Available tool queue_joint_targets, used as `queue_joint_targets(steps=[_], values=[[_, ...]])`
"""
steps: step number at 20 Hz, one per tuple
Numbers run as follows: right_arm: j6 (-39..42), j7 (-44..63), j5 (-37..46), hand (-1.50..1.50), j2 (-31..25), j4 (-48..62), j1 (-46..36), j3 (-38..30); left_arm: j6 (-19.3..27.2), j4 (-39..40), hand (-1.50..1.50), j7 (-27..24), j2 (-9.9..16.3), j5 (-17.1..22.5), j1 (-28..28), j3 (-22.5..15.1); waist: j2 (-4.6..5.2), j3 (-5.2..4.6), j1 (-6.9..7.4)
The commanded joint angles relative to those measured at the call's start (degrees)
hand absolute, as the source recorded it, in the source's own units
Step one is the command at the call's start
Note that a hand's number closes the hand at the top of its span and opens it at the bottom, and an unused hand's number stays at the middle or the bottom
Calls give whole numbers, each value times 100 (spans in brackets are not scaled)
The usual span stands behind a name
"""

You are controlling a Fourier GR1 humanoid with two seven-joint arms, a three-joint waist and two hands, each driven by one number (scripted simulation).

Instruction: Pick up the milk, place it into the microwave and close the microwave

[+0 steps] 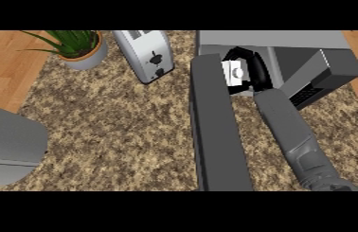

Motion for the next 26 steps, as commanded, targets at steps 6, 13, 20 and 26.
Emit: queue_joint_targets(steps=[6, 13, 20, 26], values=[[-770, 36, 89, 150, -301, 1135, -962, -396, -141, -29, -150, 91, 131, 133, -129, -39, 117, 8, 290], [-2234, -255, 396, 150, -273, 1321, -976, -329, -37, 208, -150, 26, 80, -179, -466, -178, 237, 10, 406], [-2645, -200, 711, 150, -540, 1678, -1169, -155, -34, 427, -150, 28, 143, -254, -666, -216, 274, 10, 482], [-3272, 378, 834, -150, -1012, 2052, -1120, -141, -145, 529, -150, -15, 186, -287, -713, -268, 362, 12, 607]])
